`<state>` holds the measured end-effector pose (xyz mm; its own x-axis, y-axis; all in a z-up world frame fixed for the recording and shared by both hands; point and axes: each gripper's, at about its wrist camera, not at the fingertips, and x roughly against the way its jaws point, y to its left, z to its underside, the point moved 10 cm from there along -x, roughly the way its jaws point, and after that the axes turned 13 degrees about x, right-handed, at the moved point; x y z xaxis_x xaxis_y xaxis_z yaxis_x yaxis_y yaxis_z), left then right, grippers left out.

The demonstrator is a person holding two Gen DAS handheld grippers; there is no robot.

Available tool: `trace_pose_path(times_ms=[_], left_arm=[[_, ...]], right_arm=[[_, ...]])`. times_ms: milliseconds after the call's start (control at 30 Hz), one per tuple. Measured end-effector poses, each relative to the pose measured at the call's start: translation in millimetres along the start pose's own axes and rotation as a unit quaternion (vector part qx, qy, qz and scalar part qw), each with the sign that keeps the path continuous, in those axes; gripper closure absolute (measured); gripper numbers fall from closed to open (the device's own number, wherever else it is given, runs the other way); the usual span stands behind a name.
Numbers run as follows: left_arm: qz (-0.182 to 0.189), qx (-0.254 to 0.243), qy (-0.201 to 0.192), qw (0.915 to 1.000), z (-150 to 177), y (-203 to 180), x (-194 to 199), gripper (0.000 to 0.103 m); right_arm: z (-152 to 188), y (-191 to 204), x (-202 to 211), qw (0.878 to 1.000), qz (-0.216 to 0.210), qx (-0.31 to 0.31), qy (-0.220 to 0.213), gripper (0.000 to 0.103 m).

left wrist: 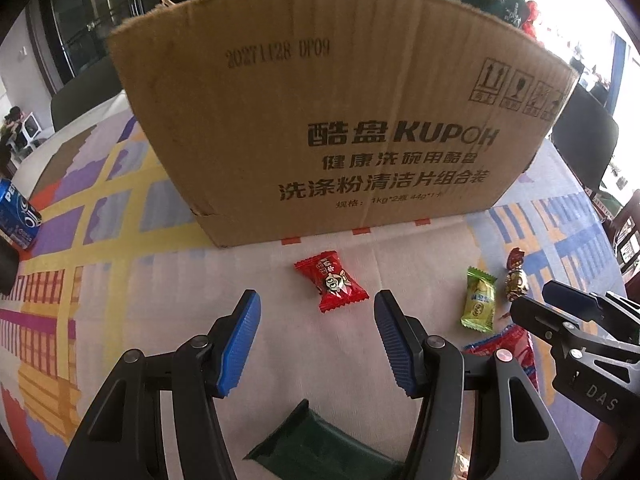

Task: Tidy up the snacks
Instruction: 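Grasp the red candy with the left tool while the right tool grasps the gold-wrapped candy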

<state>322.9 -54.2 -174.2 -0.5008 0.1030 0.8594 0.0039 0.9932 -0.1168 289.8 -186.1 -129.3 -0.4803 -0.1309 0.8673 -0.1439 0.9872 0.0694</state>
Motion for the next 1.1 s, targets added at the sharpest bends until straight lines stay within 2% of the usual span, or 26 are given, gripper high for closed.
trace_pose_path(times_ms=[167,267,467,567,667,733,933,1100], left_arm=[[-0.003,0.001,0.003,1.0000,-5,-1,-9,0.045],[-0.003,0.004,0.009,0.9999,-9,-1,-16,0.045],[-0.002,0.003,0.017,0.9999,-14,-4,-26,0.055],[-0.001,0.002,0.024,0.9997,-15,-6,-30,0.065],[0.001,0.001,0.027,0.9996,-15,-6,-33,0.075],[0.006,0.000,0.027,0.9996,-15,-6,-33,0.081],[0.011,-0.012,0.025,0.9996,-14,-12,-30,0.084],[0.027,-0.005,0.013,0.9995,-7,-16,-9,0.084]], right_arm=[[0,0,-6,1.000,-0.003,-0.002,0.003,0.054],[-3,1,-11,1.000,-0.005,0.000,0.004,0.059],[-8,-1,-19,1.000,-0.010,0.001,0.006,0.067],[-12,-2,-21,1.000,-0.011,0.001,0.004,0.068],[-14,-3,-22,1.000,-0.007,0.002,0.004,0.077],[-15,-4,-24,1.000,-0.008,0.003,0.004,0.078],[-18,-5,-20,1.000,-0.007,0.005,-0.006,0.078],[-19,1,-8,1.000,-0.013,0.010,-0.018,0.078]])
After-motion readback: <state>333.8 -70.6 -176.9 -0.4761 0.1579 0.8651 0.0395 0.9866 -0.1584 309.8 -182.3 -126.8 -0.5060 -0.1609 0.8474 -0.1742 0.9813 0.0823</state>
